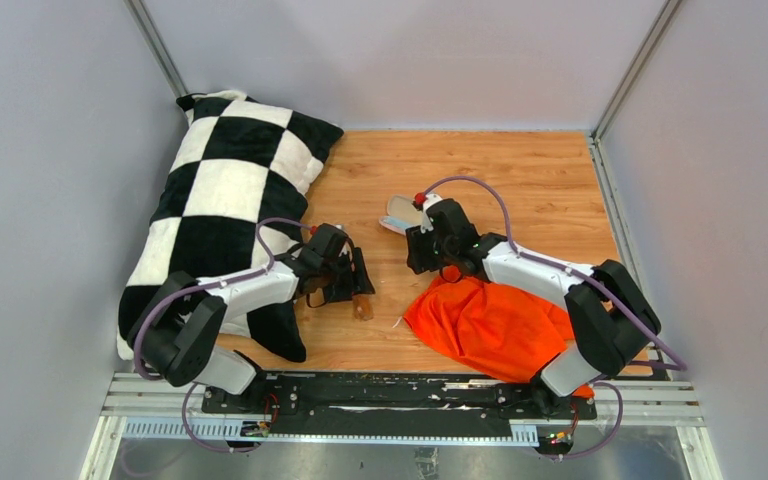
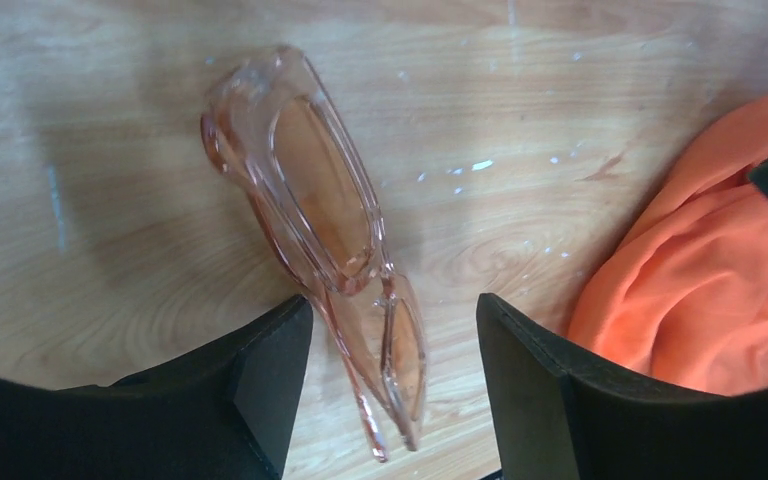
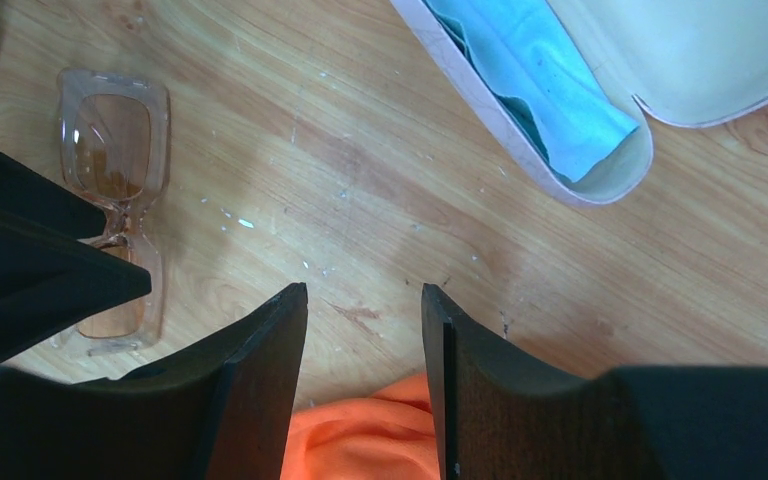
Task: Organize the sunglasses
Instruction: Move the sunglasses to the center of the board, then pick up the sunglasses case from the center of the board.
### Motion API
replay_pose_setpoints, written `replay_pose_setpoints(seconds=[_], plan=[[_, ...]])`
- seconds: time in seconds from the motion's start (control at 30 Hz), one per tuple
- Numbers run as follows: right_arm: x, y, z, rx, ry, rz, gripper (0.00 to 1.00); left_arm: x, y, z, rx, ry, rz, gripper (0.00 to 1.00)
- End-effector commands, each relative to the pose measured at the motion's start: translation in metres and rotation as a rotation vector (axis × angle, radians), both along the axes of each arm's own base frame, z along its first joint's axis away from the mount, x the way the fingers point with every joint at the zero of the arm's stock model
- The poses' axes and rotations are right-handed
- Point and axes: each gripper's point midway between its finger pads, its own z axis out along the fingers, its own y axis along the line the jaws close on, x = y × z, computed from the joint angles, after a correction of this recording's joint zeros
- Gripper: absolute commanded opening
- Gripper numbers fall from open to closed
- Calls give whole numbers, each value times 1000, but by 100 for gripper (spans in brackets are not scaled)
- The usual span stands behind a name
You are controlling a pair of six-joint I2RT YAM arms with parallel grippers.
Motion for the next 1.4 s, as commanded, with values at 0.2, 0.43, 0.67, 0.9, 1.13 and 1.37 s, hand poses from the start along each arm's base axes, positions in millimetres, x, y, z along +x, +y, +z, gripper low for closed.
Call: replay_pose_setpoints(seconds=[0.2, 0.43, 0.67, 0.9, 1.13, 1.37], plan=[[19, -57, 18, -34, -29, -138, 51, 15, -20, -11, -58, -3, 11, 64], [42, -83, 45, 63, -97, -253, 51, 13, -8, -10, -21, -14, 58, 61], [103, -71, 61, 18, -152, -45, 58, 13, -2, -6, -14, -39, 83, 58], [145, -52, 37, -37, -32, 243, 67, 14, -5, 3, -43, -58, 76, 57], [176, -42, 32, 82, -5, 293, 67, 12, -2, 8, -36, -71, 66, 57], [174, -43, 14, 318, 160, 308, 66, 17, 2, 19, -35, -120, 88, 57]])
